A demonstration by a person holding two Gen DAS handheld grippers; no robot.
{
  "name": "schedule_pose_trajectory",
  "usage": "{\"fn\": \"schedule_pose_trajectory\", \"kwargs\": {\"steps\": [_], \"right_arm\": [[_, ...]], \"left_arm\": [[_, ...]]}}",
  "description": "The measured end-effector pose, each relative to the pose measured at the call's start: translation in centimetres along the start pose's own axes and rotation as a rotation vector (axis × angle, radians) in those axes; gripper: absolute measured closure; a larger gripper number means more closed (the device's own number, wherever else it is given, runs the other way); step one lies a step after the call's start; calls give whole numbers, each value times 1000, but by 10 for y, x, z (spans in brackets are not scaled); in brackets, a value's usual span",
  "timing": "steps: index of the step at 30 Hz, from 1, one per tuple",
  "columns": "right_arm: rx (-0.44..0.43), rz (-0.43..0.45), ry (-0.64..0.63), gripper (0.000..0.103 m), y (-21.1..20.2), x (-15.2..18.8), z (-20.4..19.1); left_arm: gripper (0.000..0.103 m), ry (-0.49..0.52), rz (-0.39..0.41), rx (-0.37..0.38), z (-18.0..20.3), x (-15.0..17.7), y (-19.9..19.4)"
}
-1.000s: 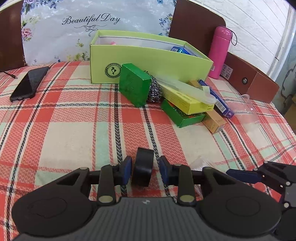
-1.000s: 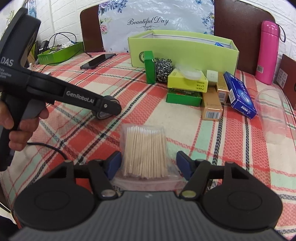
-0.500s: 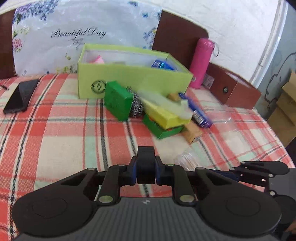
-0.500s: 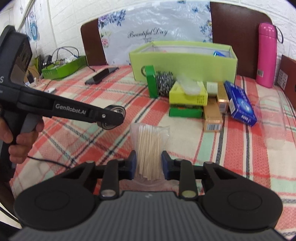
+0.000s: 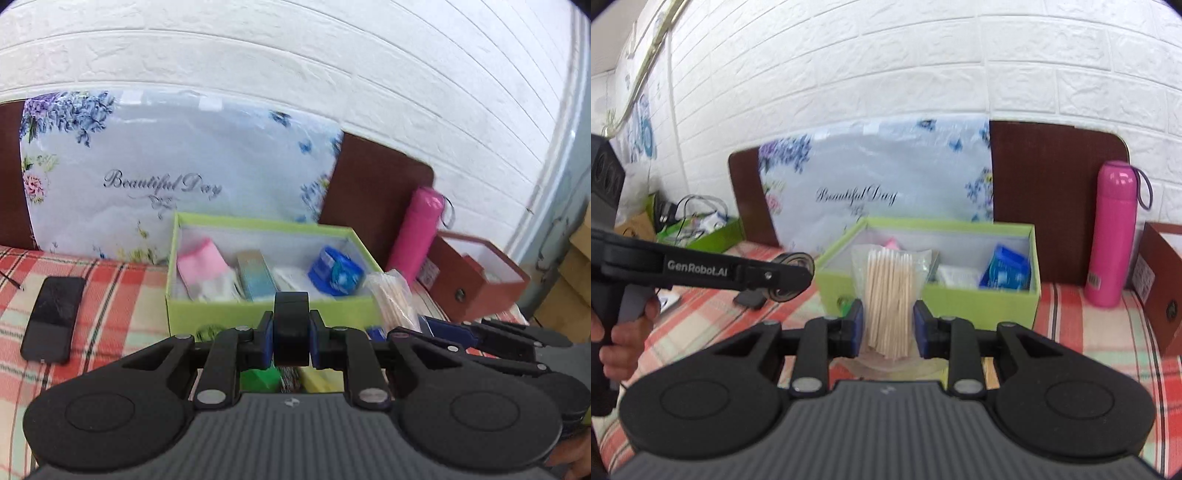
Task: Organize objects
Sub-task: 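Carry tape and toothpick bag into the lime-green box and open both tools, then withdraw both tools and move toward the green soap box and clear cup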
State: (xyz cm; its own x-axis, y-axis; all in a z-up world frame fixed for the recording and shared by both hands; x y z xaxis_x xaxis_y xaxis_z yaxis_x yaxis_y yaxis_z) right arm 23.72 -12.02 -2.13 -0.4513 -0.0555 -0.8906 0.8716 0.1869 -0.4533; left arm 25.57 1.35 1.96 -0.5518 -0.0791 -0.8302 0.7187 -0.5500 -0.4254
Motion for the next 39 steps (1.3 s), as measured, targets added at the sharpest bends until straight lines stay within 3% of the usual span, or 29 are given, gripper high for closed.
{"fn": "schedule_pose_trajectory", "kwargs": {"steps": [8, 14, 16, 17, 18, 19, 20, 21, 23, 26, 32, 35, 39], "right_arm": [[30, -12, 33, 76, 90, -34, 1], [27, -36, 35, 75, 146, -31, -16], [29, -43, 19, 70, 162, -25, -21], [23, -51, 5, 56, 170, -21, -23], [29, -71, -18, 47, 178, -15, -25], [50, -84, -40, 37, 183, -10, -25], [63, -85, -61, 37, 184, -7, -25], [65, -83, -73, 36, 184, -4, -24], [60, -76, -79, 24, 177, -2, -22], [72, -34, -83, 19, 160, -8, -17], [100, 56, -88, 1, 102, -22, -6], [115, 94, -96, 0, 68, -21, -3], [127, 113, -79, 0, 25, -11, 3]], "left_arm": [[85, -42, 10, -85, -49, -48, 50], [85, -66, -18, -119, -85, -55, 85], [85, -54, -12, -117, -91, -52, 94], [75, -43, -1, -113, -94, -50, 99], [46, -27, -13, -110, -96, -46, 104], [35, -14, -28, -125, -99, -42, 106], [32, -2, -22, -146, -100, -39, 105], [32, 11, -14, -136, -99, -36, 103], [32, 15, -17, -127, -97, -33, 99], [32, 14, -22, -145, -92, -33, 90], [32, -34, -16, -178, -63, -33, 54], [32, -34, -19, -202, -47, -25, 36], [31, -34, 1, -182, -26, -10, 14]]}}
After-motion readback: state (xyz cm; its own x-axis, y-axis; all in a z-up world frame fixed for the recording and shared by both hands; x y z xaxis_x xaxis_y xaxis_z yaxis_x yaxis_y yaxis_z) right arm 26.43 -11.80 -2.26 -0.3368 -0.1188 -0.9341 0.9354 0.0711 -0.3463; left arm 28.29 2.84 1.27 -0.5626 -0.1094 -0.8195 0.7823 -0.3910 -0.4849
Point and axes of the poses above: each gripper's, at about its wrist camera, not at the fingertips, and y roughly the way its jaws point, z to its right, x to its underside, the point moved 9 cm from there along y, roughly the way its jaws point, and after that the axes turned 13 degrees about x, right-handed, at the moved point
